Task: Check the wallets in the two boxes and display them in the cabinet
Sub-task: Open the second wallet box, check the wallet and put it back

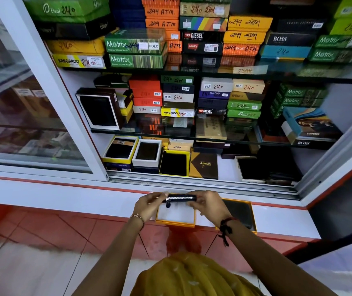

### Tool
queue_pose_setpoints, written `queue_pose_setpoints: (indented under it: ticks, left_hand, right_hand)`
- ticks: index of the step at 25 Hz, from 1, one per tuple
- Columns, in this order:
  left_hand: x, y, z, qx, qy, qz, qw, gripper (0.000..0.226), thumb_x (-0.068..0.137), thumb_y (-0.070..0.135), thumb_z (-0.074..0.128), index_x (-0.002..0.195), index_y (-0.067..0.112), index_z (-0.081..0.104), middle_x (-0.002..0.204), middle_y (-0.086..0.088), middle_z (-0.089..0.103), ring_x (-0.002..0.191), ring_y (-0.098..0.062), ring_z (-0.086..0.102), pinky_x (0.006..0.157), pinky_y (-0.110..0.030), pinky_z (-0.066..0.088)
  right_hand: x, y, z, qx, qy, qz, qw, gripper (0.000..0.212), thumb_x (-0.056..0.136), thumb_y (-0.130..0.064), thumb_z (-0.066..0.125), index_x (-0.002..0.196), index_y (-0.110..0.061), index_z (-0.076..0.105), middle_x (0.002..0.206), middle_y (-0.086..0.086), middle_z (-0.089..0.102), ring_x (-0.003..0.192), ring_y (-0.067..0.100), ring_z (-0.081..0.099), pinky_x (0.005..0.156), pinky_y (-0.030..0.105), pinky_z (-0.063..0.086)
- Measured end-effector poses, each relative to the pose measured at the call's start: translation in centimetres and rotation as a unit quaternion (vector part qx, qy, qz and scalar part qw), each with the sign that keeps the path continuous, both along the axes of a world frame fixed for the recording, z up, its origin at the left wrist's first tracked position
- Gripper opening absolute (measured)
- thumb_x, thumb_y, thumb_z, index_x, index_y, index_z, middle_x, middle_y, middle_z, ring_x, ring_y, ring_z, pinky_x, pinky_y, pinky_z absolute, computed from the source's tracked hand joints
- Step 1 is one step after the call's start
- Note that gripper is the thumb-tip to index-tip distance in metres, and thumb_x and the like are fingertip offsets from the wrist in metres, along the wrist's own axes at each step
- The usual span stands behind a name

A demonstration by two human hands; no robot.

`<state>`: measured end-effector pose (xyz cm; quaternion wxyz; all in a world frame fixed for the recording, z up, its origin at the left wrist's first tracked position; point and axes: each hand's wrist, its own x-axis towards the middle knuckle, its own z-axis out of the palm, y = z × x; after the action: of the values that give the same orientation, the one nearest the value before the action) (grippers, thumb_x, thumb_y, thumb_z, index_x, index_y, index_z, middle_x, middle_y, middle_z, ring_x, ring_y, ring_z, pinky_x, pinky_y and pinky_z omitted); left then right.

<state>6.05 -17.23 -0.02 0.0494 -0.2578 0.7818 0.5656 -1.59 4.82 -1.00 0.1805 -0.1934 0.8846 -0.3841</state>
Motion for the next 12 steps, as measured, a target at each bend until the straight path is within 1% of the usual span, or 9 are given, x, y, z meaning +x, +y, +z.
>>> queue_pose_setpoints:
  ticks: [1,2,4,5,7,8,10,11,12]
  left_hand:
    - [0.1,0.1,0.5,0.019,0.002,0.005,1.000,0.043,0.076,0.064,0.064,0.102,0.031,0.074,0.099,-0.011,0.066,0.092,-0.012,0.057,0.098,-0.041,0.048]
    - [0.1,0.1,0.9,0.038,-0.002,0.004,0.999,0.038,0.077,0.065,0.063,0.099,0.036,0.072,0.098,-0.013,0.062,0.089,-0.013,0.055,0.092,-0.042,0.051]
    - [-0.1,-0.1,1.4,0.051,-0.010,-0.029,0.998,0.039,0.072,0.076,0.056,0.092,0.044,0.066,0.104,-0.006,0.066,0.093,-0.017,0.058,0.079,-0.035,0.056]
    - [-0.3,-0.3,1.4,0.048,-0.011,-0.043,0.998,0.045,0.068,0.081,0.054,0.090,0.044,0.067,0.110,-0.008,0.068,0.093,-0.018,0.060,0.078,-0.035,0.057]
    - [-0.7,-0.4,1.5,0.064,0.000,-0.024,0.998,0.055,0.064,0.082,0.056,0.088,0.037,0.073,0.113,-0.015,0.071,0.088,-0.020,0.062,0.084,-0.039,0.059]
    - [-0.9,-0.3,1.6,0.079,0.006,-0.001,0.997,0.056,0.065,0.080,0.058,0.088,0.032,0.076,0.111,-0.014,0.072,0.088,-0.020,0.062,0.086,-0.040,0.058]
    - [-1.2,0.3,2.3,0.109,0.023,0.039,0.993,0.053,0.071,0.073,0.062,0.090,0.026,0.077,0.105,-0.008,0.076,0.093,-0.020,0.063,0.086,-0.040,0.058]
    - [-1.4,0.6,2.7,0.120,0.031,0.052,0.991,0.049,0.073,0.069,0.064,0.090,0.025,0.077,0.104,-0.006,0.076,0.095,-0.021,0.064,0.086,-0.039,0.058]
    - [-1.5,0.9,3.0,0.123,0.039,0.056,0.990,0.044,0.073,0.065,0.066,0.090,0.026,0.077,0.103,-0.004,0.076,0.097,-0.020,0.065,0.084,-0.038,0.058]
  right_hand:
    - [-0.3,0.1,0.3,-0.022,-0.006,-0.002,1.000,0.039,0.090,-0.037,0.073,0.127,-0.029,0.069,0.086,0.003,0.079,0.082,0.025,0.073,0.078,0.047,0.062]
    - [-0.6,0.3,0.8,-0.043,-0.015,-0.005,0.999,0.037,0.090,-0.036,0.073,0.127,-0.030,0.070,0.088,0.003,0.080,0.085,0.026,0.073,0.080,0.048,0.062]
    - [-0.8,0.5,1.9,-0.077,-0.033,-0.014,0.996,0.036,0.091,-0.031,0.073,0.126,-0.027,0.070,0.091,0.003,0.081,0.091,0.025,0.074,0.083,0.048,0.062]
    - [-0.8,0.5,2.5,-0.085,-0.029,-0.017,0.996,0.037,0.091,-0.030,0.073,0.127,-0.025,0.070,0.091,0.003,0.081,0.091,0.022,0.074,0.083,0.048,0.062]
    - [-0.3,0.1,3.4,-0.112,-0.029,-0.060,0.991,0.045,0.090,-0.032,0.074,0.132,-0.020,0.066,0.094,0.003,0.080,0.089,0.019,0.077,0.078,0.045,0.065]
    - [0.2,-0.4,3.9,-0.142,-0.065,-0.098,0.983,0.052,0.089,-0.037,0.075,0.136,-0.017,0.062,0.098,0.003,0.080,0.087,0.020,0.078,0.074,0.043,0.066]
    - [1.1,-1.4,5.1,-0.197,-0.213,-0.131,0.948,0.062,0.088,-0.049,0.072,0.135,-0.011,0.060,0.108,0.009,0.079,0.088,0.025,0.080,0.072,0.040,0.066]
    - [1.5,-1.9,5.7,-0.203,-0.284,-0.112,0.930,0.061,0.088,-0.054,0.069,0.130,-0.011,0.064,0.111,0.009,0.079,0.091,0.026,0.080,0.073,0.038,0.066]
    - [1.9,-2.4,6.3,-0.203,-0.326,-0.079,0.920,0.058,0.088,-0.056,0.067,0.125,-0.012,0.068,0.112,0.008,0.080,0.095,0.026,0.079,0.075,0.036,0.065]
